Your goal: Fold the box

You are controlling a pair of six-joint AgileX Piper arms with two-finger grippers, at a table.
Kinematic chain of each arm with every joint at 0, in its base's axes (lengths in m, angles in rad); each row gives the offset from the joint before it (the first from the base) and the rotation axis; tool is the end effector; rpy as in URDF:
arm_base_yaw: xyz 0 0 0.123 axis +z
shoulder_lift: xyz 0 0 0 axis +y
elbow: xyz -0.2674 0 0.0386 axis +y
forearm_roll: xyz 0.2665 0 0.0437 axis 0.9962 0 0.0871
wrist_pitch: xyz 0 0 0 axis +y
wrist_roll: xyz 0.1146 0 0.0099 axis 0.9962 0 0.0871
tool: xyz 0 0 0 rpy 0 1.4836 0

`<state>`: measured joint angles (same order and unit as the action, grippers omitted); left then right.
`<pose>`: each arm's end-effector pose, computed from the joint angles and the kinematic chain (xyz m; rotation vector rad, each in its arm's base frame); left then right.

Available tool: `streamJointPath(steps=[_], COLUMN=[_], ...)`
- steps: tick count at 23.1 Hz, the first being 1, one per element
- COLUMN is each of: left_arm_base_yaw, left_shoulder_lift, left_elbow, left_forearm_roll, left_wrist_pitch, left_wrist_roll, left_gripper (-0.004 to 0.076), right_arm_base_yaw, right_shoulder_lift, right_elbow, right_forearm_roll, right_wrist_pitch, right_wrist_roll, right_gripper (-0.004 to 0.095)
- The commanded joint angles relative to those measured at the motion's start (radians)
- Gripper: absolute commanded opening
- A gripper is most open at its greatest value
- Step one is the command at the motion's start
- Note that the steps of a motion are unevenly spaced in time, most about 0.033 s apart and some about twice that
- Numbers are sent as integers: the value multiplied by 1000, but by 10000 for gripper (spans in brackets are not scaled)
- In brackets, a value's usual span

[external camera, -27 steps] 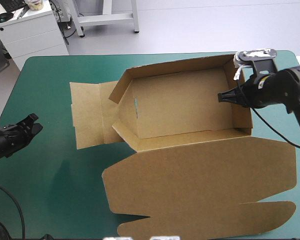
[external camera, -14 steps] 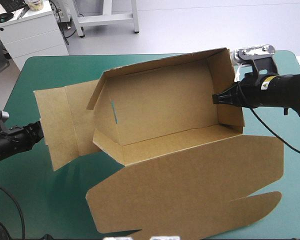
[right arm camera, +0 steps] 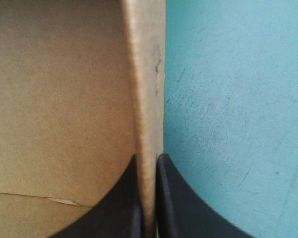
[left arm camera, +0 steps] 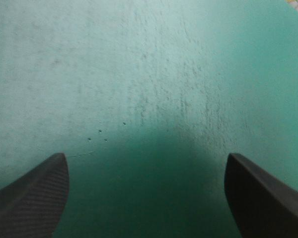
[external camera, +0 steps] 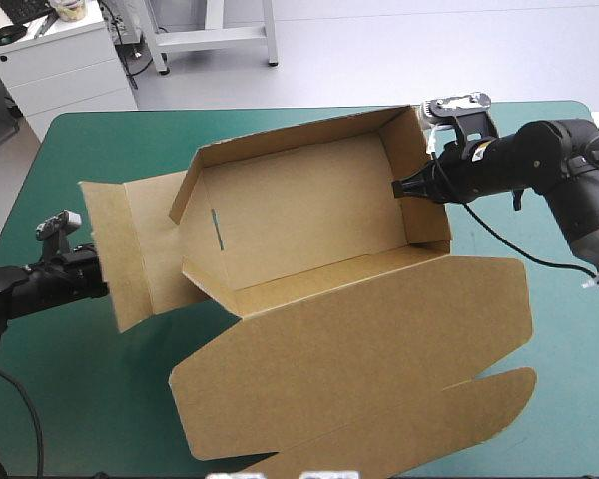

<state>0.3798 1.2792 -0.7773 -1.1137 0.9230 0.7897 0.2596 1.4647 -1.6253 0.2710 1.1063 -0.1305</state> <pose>0.2737 0.0206 0.2353 -0.2364 2.2974 -0.8497 0.3218 0.1140 0.3952 -0.4320 2.3832 0.4076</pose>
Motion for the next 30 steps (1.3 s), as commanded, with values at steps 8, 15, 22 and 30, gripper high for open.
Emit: streamJointPath(steps=[8,15,22,30], left_arm_base_yaw=[-62,-62,-152,-278], left_shoulder_lift=[-24,-24,-26,-36], left_elbow=[-23,-78,-136,-209], left_forearm_roll=[-300,-381,-400,-439], left_wrist_pitch=[274,369,369,369], left_wrist_roll=[177,230,170,168], left_gripper=[608,608,608,608], right_arm_base_yaw=[1,1,1,13], right_shoulder_lift=[18,36,36,36], right_elbow=[-35,-35,-35,-31], right_forearm_roll=[52,57,-38,-30], right_wrist_pitch=[-123,-115,-136,-139], right_wrist_roll=[-2,3,63,89], right_gripper=[-20,-20,-19,-18])
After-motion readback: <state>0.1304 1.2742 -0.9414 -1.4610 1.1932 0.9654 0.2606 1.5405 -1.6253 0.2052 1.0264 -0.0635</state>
